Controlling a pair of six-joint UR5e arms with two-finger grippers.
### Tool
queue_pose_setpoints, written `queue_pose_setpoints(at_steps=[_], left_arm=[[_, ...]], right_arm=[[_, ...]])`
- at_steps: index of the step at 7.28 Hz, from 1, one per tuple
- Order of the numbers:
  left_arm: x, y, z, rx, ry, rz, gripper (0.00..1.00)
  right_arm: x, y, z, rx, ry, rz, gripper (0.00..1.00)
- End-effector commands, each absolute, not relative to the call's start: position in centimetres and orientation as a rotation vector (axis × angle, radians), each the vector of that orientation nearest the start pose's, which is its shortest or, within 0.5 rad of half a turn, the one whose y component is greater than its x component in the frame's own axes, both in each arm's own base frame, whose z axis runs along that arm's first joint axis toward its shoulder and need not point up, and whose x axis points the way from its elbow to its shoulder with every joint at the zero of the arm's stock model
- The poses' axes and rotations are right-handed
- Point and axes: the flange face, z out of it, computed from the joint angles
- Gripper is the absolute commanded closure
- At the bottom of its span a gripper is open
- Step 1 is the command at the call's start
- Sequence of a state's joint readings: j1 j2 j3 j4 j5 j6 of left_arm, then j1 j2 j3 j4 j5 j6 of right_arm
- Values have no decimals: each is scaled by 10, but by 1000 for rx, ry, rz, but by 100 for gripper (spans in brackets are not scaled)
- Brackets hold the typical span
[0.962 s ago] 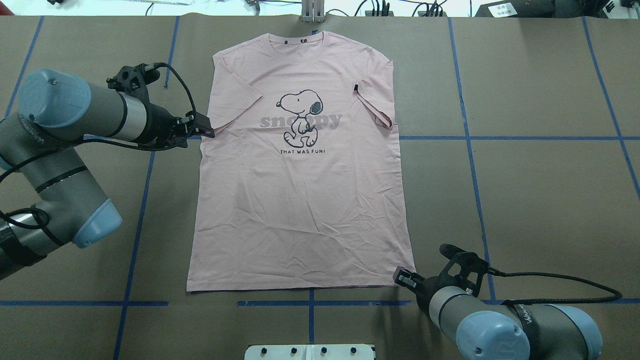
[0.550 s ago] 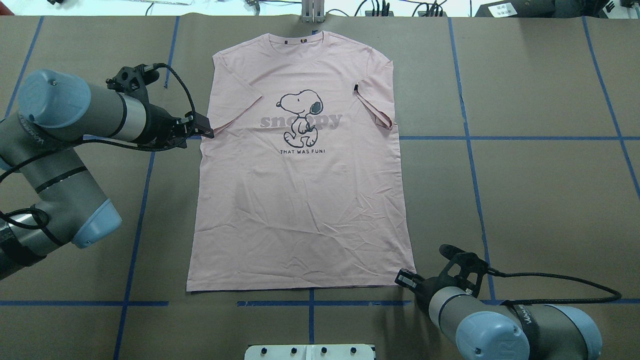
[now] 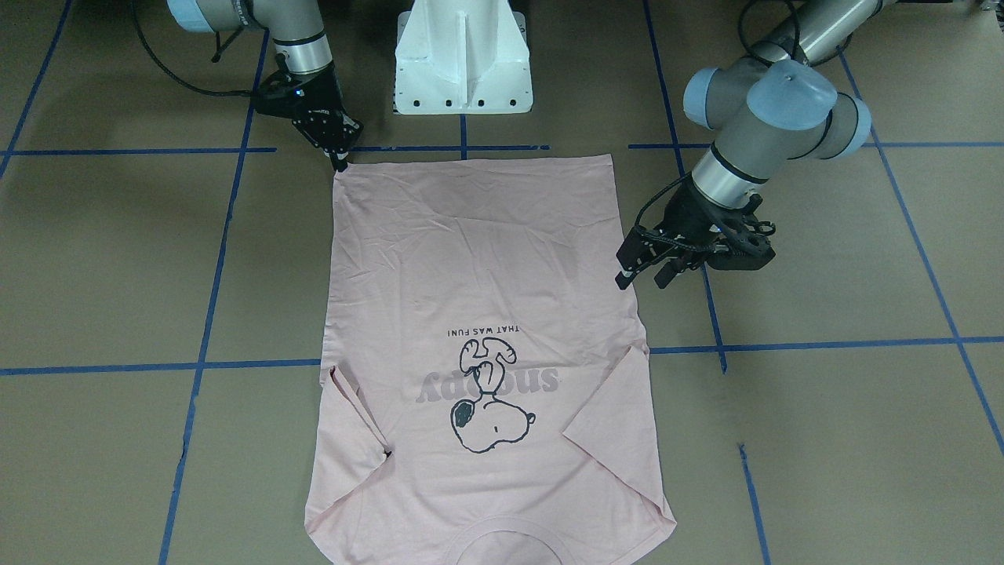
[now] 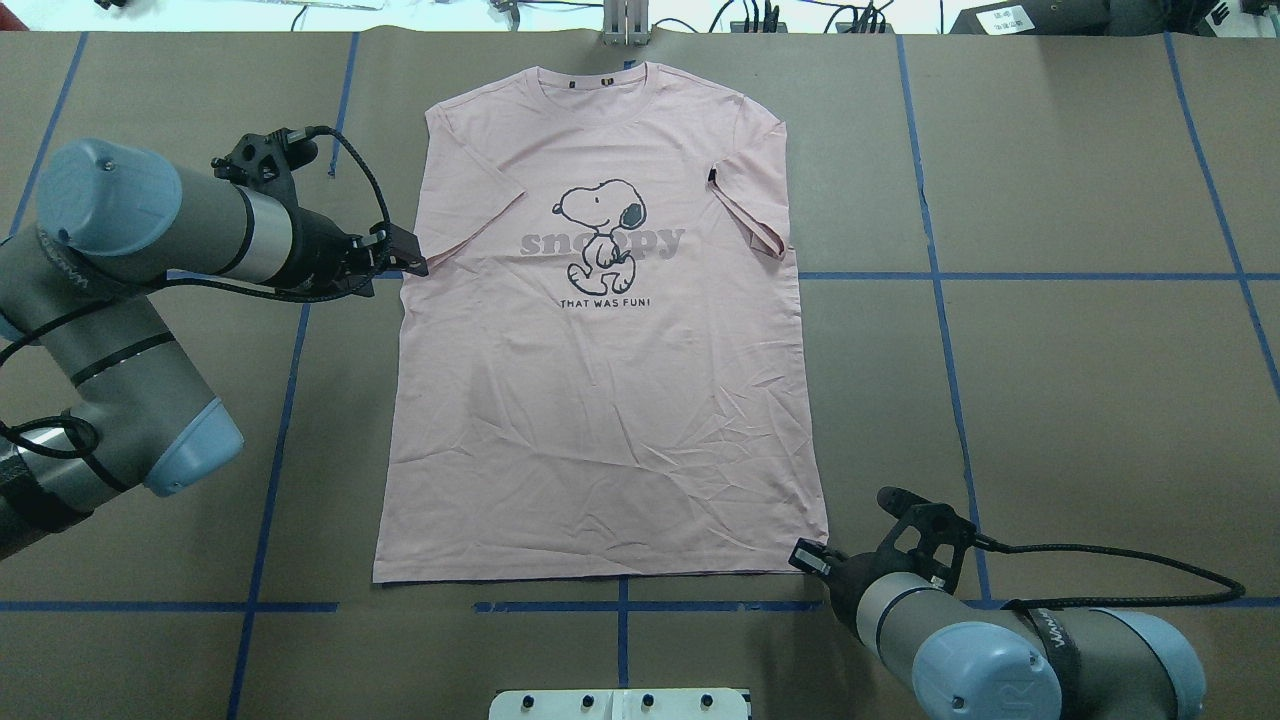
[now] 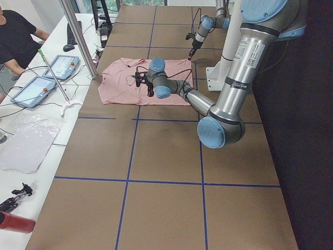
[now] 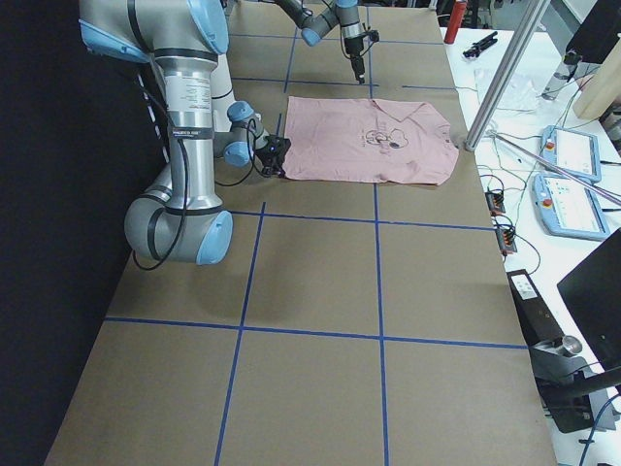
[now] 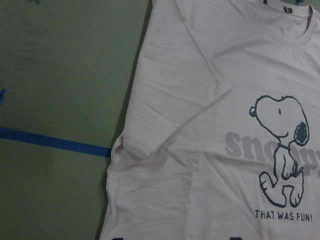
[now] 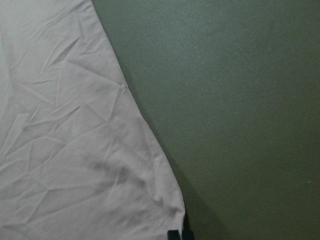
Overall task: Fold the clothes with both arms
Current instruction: 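Move the left gripper down to the other hem corner nearest the robot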
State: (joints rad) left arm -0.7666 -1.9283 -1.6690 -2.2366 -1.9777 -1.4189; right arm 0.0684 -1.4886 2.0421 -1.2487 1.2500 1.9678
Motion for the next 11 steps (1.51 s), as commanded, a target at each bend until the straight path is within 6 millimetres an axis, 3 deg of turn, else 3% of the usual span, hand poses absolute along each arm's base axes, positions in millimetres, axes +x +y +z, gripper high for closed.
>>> queue_pose_setpoints(at_steps=[1,2,3,4,5,6,7,8,9,10,11], left_arm=[[381,-496,338,143,1165,-337,23],[378,-489,321,126,1199,-355,23],[385,-490,323,126,1196,-350,23],[380,-483,319,127,1206,-344,23],[386,-484,323,129,1202,-340,23],[384,-484,313,144,1212,-346,23],[373,-473,325,136,1198,-349,21],[348,-447,356,123,1158,-354,21],[321,-414,371,107,1141,-350,21],[332,-383,390,60,1096,-330,21],[361,-359,393,-1,1037,-371,21]], right_arm=[[-493,-198,359,152,-928,568,100],[-489,-201,348,153,-951,579,100],[-466,-208,340,157,-971,599,100],[-454,-208,331,156,-990,604,100],[-452,-206,333,156,-962,595,100],[-450,-206,332,157,-957,594,100],[-449,-205,329,156,-963,595,100],[-449,-205,330,156,-958,593,100],[-450,-206,329,156,-961,595,100],[-452,-206,328,156,-963,592,100],[-452,-205,326,155,-966,592,100]])
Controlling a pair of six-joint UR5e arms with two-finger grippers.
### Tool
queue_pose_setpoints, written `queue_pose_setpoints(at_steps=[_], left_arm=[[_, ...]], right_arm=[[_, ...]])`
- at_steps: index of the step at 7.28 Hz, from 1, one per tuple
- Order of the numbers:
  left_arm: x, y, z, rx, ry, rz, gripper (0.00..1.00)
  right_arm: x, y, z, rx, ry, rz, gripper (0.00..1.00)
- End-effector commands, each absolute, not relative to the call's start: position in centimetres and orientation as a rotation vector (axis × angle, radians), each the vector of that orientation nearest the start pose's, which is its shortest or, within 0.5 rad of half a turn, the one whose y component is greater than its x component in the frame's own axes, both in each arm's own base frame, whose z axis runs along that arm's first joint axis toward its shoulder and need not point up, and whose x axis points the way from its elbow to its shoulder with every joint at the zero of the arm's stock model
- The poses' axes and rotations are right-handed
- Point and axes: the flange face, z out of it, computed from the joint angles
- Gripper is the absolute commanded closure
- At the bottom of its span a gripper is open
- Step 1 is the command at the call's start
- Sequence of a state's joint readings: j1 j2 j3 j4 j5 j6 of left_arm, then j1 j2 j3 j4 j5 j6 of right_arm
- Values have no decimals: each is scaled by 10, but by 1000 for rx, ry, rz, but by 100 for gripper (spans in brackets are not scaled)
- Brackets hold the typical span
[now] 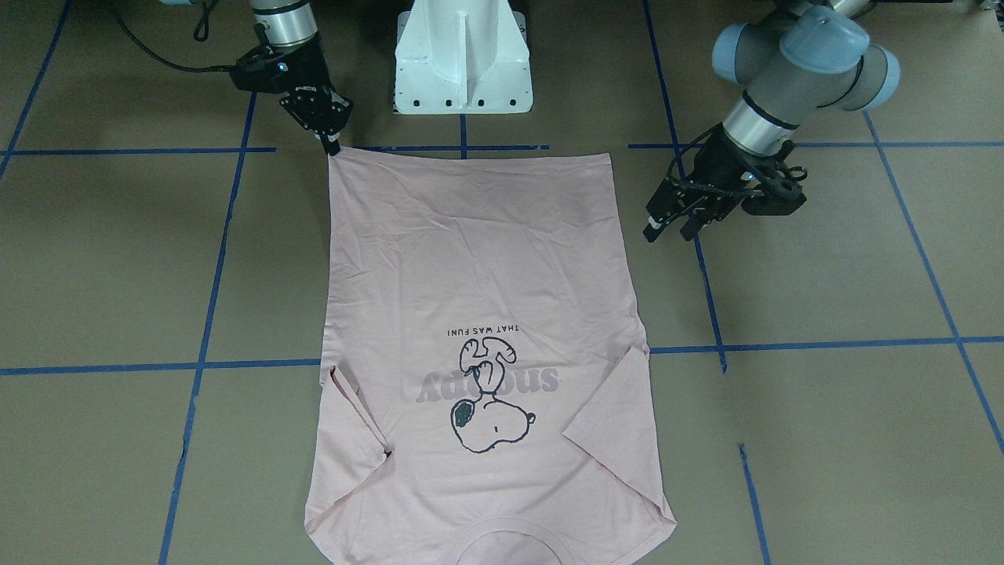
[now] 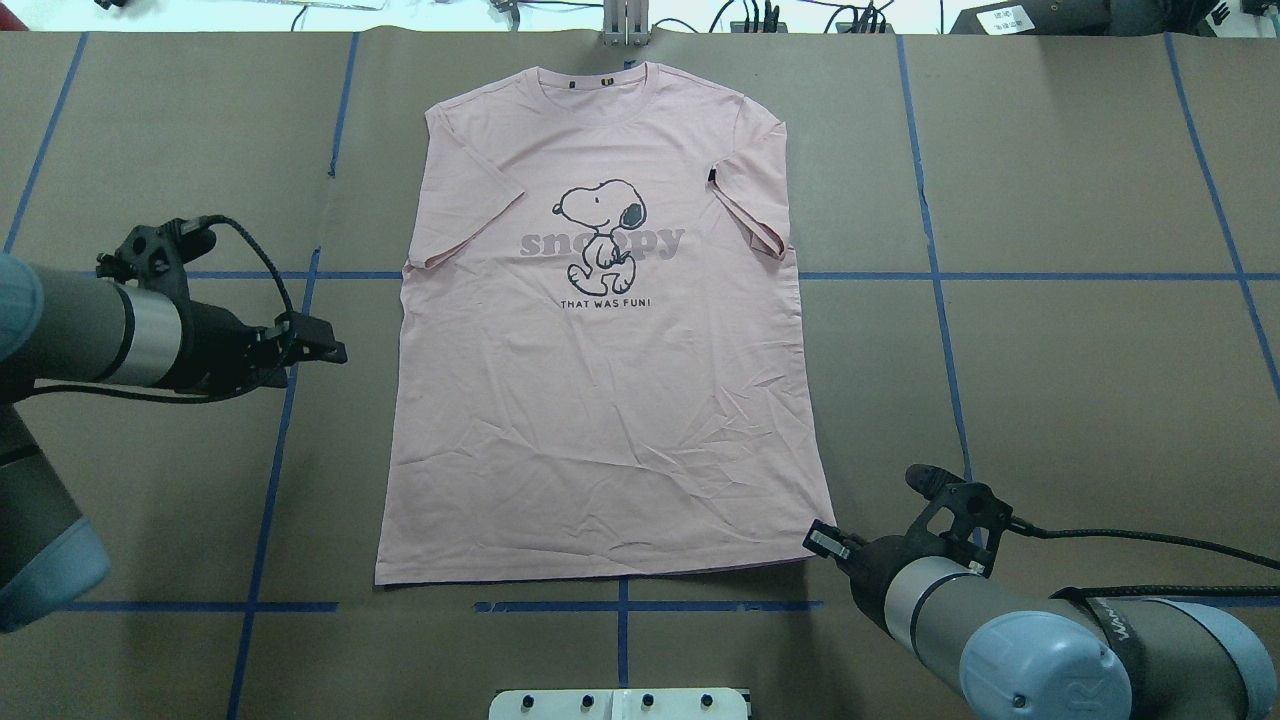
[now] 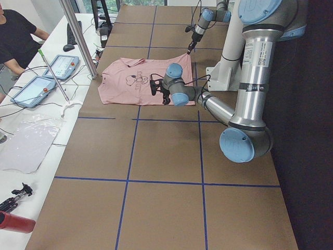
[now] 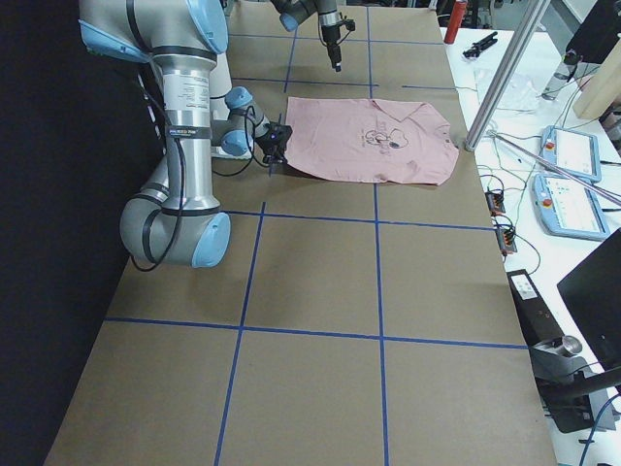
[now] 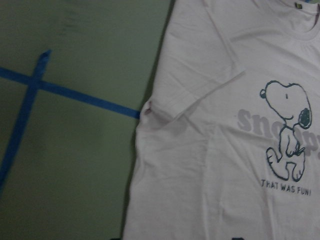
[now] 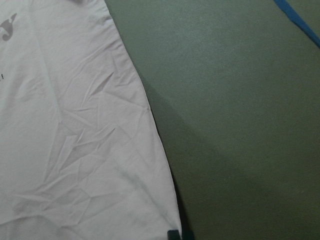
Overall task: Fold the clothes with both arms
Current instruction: 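Move the left gripper down to the other hem corner nearest the robot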
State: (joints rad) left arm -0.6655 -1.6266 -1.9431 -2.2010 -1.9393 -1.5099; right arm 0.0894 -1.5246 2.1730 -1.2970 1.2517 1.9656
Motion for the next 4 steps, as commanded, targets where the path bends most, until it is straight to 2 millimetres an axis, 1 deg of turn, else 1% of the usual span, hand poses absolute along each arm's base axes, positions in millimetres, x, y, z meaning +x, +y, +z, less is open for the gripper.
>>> queue_pose_setpoints(at_steps=[1,2,3,4], left_arm=[[390,-322,383,-70,1000,-379,21],[422,-287,383,-118,962,-380,21],[440,-272,375,-152,953,-386,21],[467,-261,361,-176,920,-367,22]], right_arm=[[-452,-205,326,155,-966,592,100],[-452,-205,327,155,-964,591,100],[-453,-205,327,156,-964,591,100],[-453,-205,326,156,-966,591,100]])
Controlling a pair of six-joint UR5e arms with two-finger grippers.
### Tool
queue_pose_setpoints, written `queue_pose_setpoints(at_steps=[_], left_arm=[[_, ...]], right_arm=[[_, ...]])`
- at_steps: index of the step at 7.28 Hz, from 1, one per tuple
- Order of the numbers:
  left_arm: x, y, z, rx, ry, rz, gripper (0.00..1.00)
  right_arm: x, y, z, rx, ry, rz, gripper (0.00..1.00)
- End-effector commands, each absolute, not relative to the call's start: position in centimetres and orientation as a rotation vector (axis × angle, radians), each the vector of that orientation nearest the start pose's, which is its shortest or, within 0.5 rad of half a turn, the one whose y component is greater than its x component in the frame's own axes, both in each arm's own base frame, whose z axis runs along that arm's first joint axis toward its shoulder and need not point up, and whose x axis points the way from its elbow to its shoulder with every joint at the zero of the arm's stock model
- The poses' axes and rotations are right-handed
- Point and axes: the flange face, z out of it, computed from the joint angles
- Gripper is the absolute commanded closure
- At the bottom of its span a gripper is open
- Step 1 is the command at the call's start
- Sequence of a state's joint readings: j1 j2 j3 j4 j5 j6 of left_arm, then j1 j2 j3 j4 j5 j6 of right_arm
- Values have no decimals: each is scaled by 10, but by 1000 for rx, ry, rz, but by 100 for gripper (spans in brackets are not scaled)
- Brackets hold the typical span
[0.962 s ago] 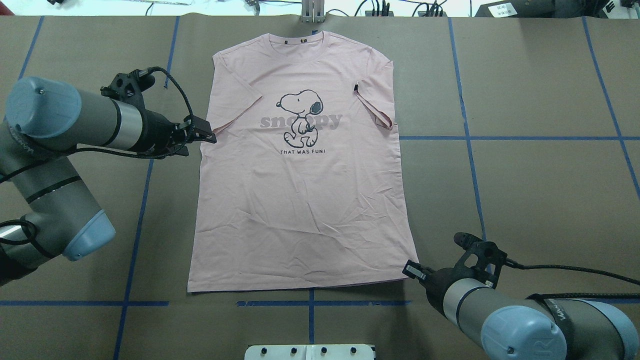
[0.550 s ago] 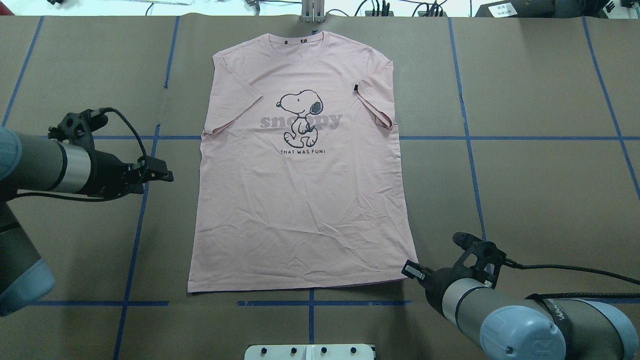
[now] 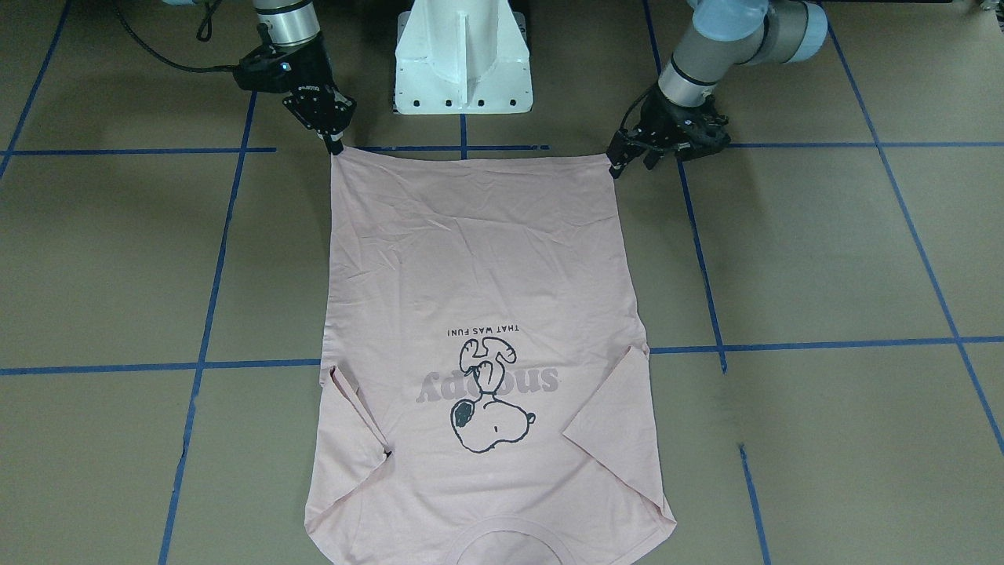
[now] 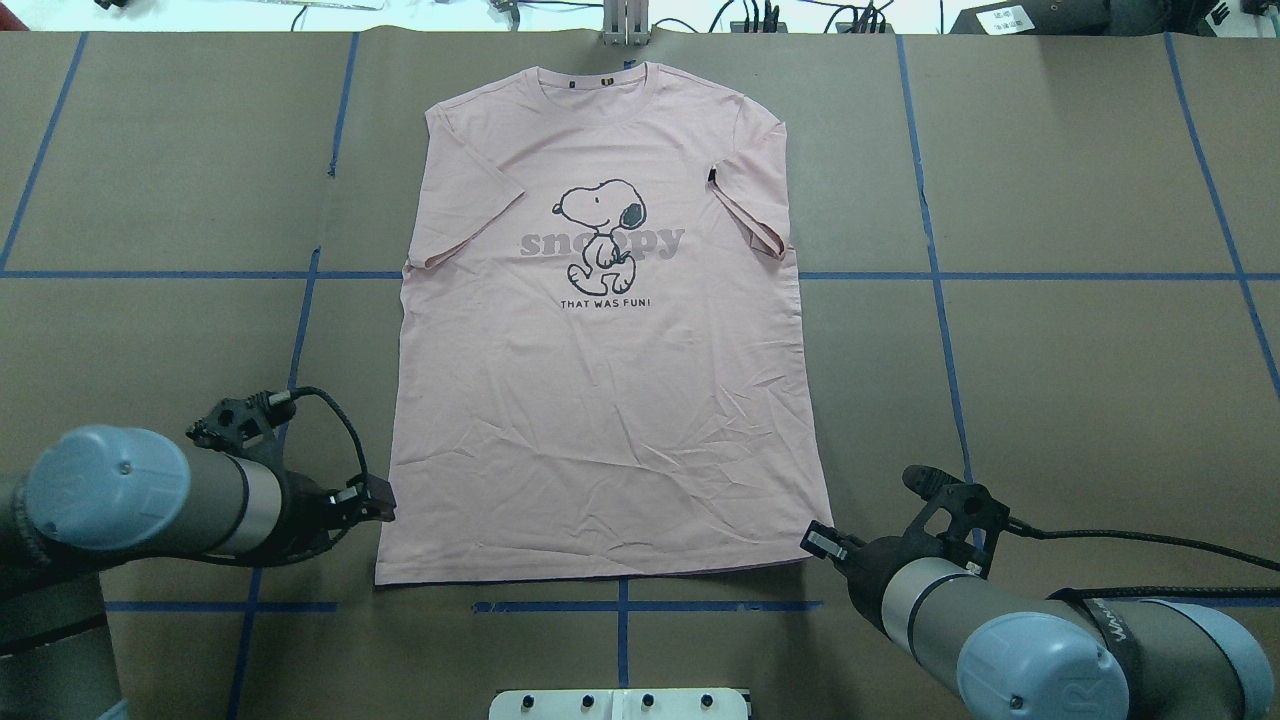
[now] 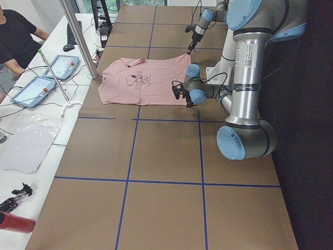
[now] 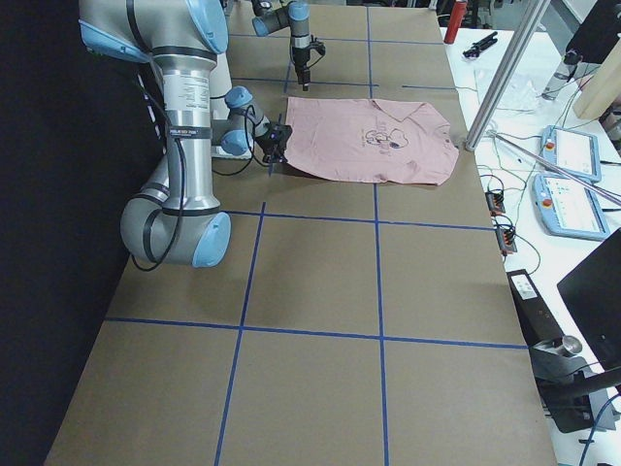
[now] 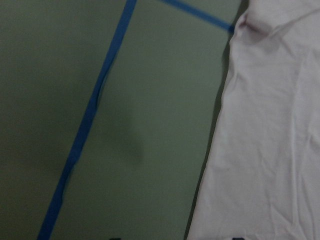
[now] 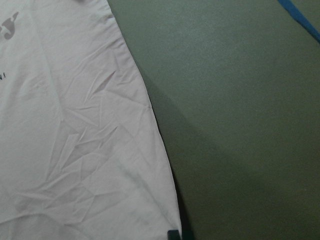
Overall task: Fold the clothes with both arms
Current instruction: 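Move the left gripper down to the other hem corner nearest the robot, then close both grippers on the two hem corners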
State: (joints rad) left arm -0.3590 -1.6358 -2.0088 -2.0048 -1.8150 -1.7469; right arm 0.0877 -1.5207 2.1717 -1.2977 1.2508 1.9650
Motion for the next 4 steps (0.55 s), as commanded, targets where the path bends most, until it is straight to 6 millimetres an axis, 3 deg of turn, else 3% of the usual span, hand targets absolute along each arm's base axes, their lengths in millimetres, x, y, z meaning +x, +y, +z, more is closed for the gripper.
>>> queue_pose_setpoints(at_steps=[1,4], left_arm=[[488,-245,353,-198,878,-343,22],[488,-245,358,-170,862,-354,26]], right_arm=[[-452,-206,326,157,-966,593,100],[-452,-206,326,157,-967,593,100]])
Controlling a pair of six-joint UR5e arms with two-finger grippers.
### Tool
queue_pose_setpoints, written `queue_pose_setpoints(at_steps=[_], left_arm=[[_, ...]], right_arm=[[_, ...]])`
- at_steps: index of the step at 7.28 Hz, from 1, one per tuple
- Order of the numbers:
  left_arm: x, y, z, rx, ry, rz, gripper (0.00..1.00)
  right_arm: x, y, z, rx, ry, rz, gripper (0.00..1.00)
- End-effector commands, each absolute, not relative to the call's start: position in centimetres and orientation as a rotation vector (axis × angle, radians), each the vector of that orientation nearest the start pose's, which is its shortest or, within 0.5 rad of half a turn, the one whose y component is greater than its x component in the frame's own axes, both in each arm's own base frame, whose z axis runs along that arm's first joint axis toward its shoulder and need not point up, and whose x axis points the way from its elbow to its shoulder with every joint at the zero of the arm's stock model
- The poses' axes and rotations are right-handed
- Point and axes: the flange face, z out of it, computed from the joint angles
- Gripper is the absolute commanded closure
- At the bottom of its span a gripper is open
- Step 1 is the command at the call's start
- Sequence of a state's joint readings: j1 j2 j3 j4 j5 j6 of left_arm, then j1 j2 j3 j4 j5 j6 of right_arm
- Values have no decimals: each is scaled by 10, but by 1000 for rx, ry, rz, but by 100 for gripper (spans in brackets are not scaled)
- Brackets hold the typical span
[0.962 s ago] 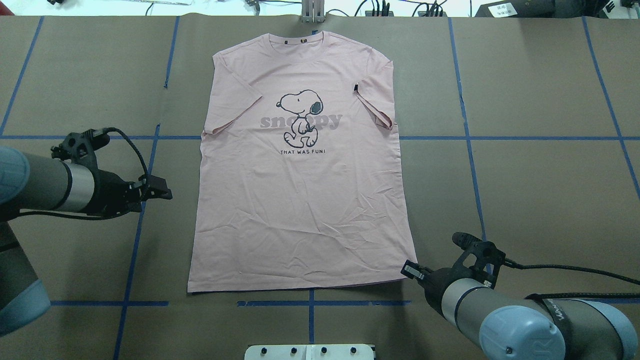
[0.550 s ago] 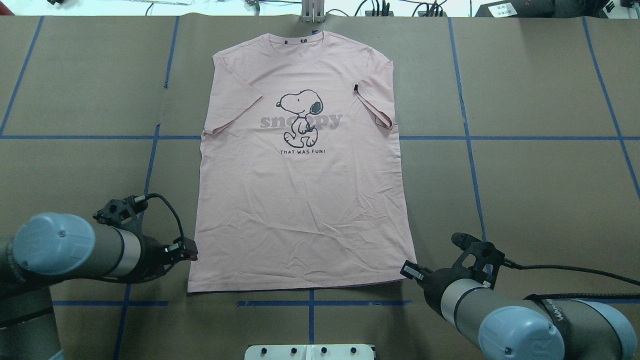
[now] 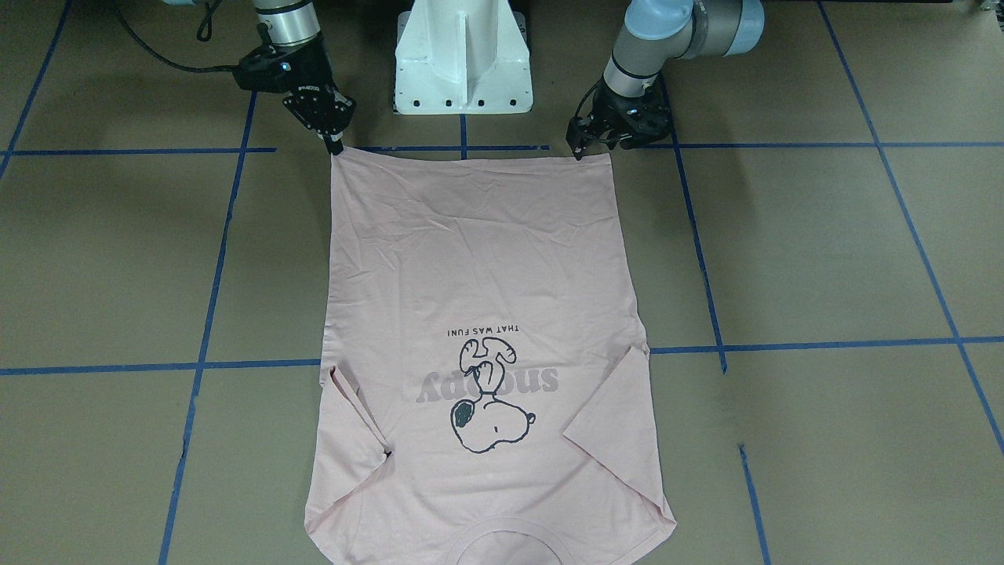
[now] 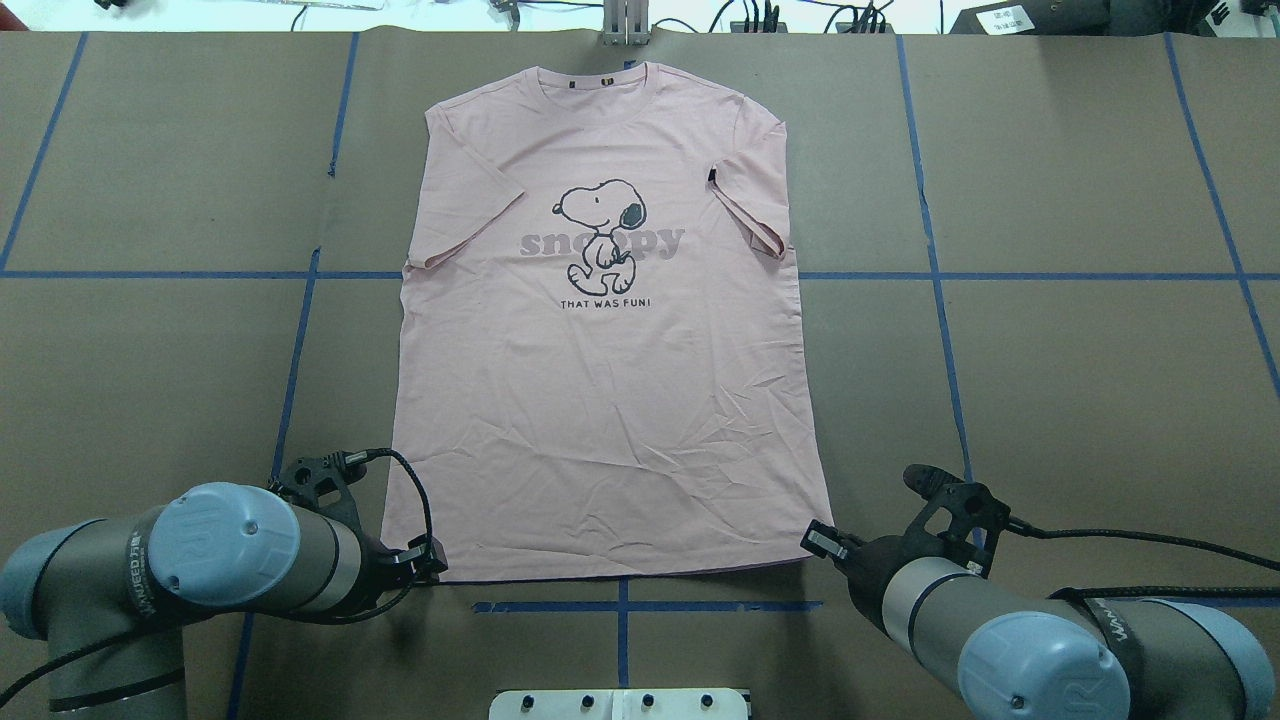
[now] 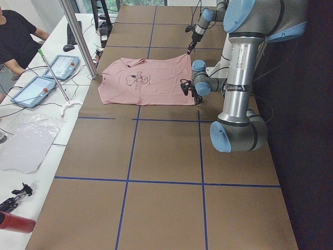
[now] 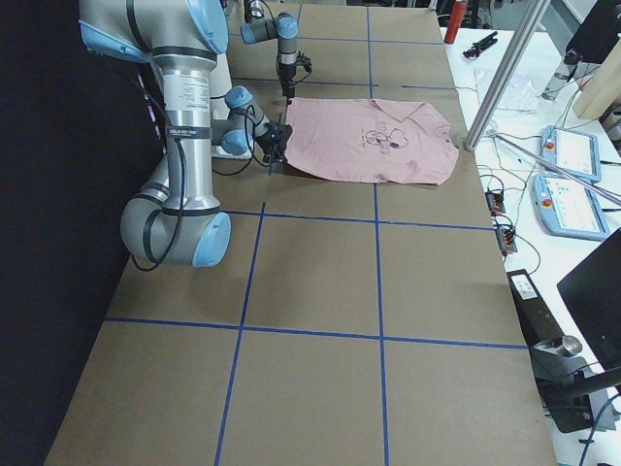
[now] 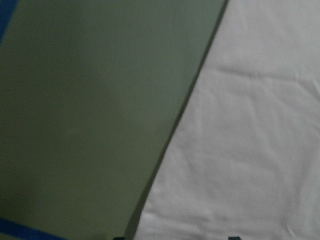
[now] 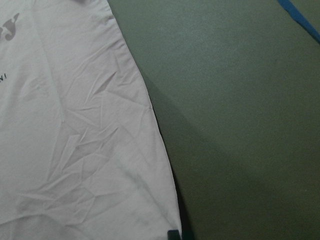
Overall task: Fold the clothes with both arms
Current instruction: 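Close both grippers on the two hem corners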
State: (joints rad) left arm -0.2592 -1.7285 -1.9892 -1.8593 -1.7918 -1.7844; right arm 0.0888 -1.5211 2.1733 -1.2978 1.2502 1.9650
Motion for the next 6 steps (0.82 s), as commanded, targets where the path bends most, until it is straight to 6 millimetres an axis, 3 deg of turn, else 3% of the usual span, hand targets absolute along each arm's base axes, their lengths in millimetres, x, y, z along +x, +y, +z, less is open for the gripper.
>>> queue_pose_setpoints(at_steps=[1,3,4,5,6], left_arm=[[487,-246,360,-166,859,-357,26],[487,-250,361,-136,856,-374,28],[486,-251,361,-135,855,-376,36],[486,-252,361,-135,855,-378,56],[484,-252,360,-134,858,-379,88]], right_arm=[[-452,-206,326,157,-966,593,100],[-452,-206,326,158,-966,594,100],[-452,-206,326,158,-966,594,100],[-452,-206,326,158,-968,594,100],[-452,-206,326,159,-967,592,100]])
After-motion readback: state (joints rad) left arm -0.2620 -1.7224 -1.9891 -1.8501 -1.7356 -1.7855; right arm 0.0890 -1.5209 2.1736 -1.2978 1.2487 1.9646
